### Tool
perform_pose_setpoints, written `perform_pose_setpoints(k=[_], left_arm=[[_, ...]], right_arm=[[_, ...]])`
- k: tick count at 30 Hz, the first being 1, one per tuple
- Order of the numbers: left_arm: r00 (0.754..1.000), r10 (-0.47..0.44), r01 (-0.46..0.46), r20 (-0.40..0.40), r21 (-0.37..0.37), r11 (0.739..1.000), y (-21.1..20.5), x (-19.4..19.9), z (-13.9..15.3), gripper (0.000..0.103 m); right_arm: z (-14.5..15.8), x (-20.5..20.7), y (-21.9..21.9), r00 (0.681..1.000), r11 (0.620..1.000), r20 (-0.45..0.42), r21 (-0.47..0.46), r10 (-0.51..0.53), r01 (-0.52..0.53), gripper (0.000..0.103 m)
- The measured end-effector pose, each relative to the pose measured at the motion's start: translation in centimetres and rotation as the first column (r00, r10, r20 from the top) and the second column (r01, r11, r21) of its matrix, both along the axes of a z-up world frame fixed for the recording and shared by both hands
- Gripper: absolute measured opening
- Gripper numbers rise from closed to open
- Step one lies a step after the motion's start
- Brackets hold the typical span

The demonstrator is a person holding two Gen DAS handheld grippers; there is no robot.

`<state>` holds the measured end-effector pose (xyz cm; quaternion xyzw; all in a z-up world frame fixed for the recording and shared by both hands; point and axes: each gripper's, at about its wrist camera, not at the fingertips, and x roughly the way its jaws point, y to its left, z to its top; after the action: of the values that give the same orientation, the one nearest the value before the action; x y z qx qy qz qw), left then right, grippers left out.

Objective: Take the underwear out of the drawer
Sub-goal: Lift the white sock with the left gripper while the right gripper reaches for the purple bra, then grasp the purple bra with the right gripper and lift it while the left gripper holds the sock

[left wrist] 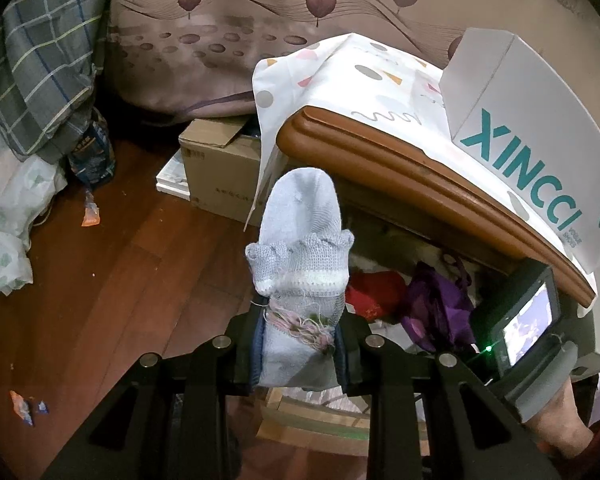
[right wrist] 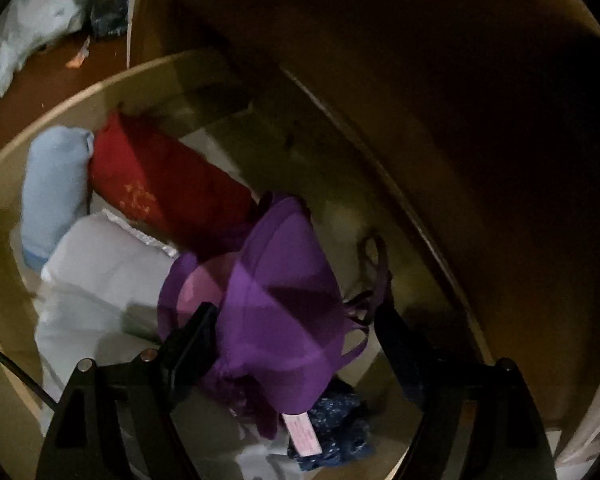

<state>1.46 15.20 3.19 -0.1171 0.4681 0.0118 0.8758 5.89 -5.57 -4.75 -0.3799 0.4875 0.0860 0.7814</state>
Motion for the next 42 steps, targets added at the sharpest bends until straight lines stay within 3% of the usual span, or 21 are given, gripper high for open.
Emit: perform_pose_setpoints(k=[4,8,19,20,22,25,30,35,42], left_arm=[[1.000,0.003,-0.003,-0.001,-0.007,1.000,0.1,0.0,0.0,0.025],[1.000,0.010,-0.010,0.002,-0.013,1.000,0.3,-0.2,0.1,0.025],[1.000,0.013,-0.013,-0.010,-0.017,1.000,0.6,-0.1,0.0,0.025],[1.000,0.015,-0.015,-0.009,-0.013,1.000,0.6,-0.1,0.0,0.025],[1.000,0.018,-0.018,-0.010,-0.010,1.000,0.5,0.0,0.0,0.025],[1.000,0.016,-0.016,-0.006,0.000,1.000,0.4,0.0,-0.1,0.025],[1.000,0.013,-0.013,-0.006,-0.007,1.000,0.5,0.0,-0.1,0.025],[1.000,0.017,-0.017,-0.019,-0.007,1.000,0.3,0.3,-0.3,0.025],[1.000,0.010,-0.010,-0.016,-0.002,1.000,-0.2,0.4,-0.4,0.025]], right_arm=[[-1.1,-0.1,0.6,1.000,0.999,-0.028,-0.048,-0.003,0.001,0.082],[-1.8,0.8,-0.6,0.988,0.997,-0.130,0.006,-0.081,0.083,0.082],[-1.9,1.1,-0.6,0.987,0.997,-0.138,0.006,-0.082,0.083,0.079],[-2.3,1.0,-0.6,0.983,0.996,-0.158,0.017,-0.088,0.092,0.078],[-2.5,0.8,-0.8,0.980,0.995,-0.180,0.042,-0.080,0.089,0.060],[-2.4,0.7,-0.7,0.981,0.996,-0.177,0.045,-0.074,0.083,0.051],[-1.4,0.1,-0.5,0.988,0.996,-0.140,0.051,-0.067,0.075,0.042],[0.2,-0.9,-1.0,0.988,0.989,-0.127,0.103,-0.092,0.105,0.041],[4.6,-1.8,-3.6,0.978,0.941,-0.110,0.275,-0.174,0.199,0.040]])
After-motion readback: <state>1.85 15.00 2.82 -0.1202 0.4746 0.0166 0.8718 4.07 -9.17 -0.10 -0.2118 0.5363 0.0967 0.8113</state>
